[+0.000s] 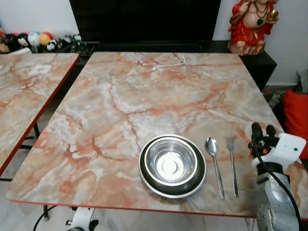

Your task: Setting the table

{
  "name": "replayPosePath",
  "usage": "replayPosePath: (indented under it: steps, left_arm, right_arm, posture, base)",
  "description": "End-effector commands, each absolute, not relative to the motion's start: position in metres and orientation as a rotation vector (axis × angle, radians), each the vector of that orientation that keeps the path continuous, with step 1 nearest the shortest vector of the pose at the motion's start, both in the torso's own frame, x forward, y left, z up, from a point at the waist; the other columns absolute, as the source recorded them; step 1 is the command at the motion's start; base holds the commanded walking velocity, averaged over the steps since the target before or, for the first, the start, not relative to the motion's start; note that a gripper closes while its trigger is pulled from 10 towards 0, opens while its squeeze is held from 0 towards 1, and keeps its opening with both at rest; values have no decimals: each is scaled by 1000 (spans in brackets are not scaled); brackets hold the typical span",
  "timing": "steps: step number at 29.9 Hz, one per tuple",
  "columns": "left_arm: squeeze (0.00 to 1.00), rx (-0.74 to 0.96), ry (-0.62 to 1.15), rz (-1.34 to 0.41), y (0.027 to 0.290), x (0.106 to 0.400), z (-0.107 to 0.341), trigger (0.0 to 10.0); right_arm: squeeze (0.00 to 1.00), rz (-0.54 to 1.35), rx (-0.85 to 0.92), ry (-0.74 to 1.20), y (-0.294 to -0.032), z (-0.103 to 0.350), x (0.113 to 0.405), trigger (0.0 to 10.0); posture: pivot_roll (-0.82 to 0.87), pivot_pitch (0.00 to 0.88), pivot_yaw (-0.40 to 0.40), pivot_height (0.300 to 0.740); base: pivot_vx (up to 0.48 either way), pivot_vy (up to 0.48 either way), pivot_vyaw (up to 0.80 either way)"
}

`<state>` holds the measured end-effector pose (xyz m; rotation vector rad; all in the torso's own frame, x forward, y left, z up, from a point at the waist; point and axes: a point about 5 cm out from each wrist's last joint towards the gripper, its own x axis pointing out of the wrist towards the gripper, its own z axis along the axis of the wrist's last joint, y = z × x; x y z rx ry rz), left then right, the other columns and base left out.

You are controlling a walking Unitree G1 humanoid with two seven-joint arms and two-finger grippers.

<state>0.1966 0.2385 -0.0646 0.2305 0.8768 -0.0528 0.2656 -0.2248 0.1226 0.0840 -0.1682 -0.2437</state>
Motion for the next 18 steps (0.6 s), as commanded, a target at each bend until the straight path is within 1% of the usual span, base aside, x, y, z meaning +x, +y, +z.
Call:
replayPosePath:
  steps: [1,4,5,10,14,18]
  left_arm:
    - [0,217,893,-42,239,192,-67,10000]
    - [0,213,902,-34,241,191,-68,10000]
    - [0,217,910,-33,242,190,-68,10000]
    - [0,220,919,-33,248,187,-67,10000]
    - [0,223,930,-20,256,184,-66,10000]
    - [0,235,937,-20,252,186,-67,10000]
  right_arm:
    - [0,-245,67,-198,-224,126,263,10000]
    - [0,-230,60,-236,-225,134,266,10000]
    - [0,-215,50,-259,-225,138,267,10000]
    - [0,-201,25,-276,-224,143,271,10000]
    - [0,-163,-2,-281,-219,141,273,10000]
    - [0,-144,2,-295,-215,142,274,10000]
  posture:
    - [10,22,20,740]
    - [2,12,20,740]
    - [1,6,20,740]
    - [4,0,20,740]
    - [9,0,21,740]
    - [10,0,25,740]
  base:
    - [0,0,0]
    - [0,0,0]
    - [0,244,0]
    - [0,480,0]
    - [0,480,0]
    - [0,480,800]
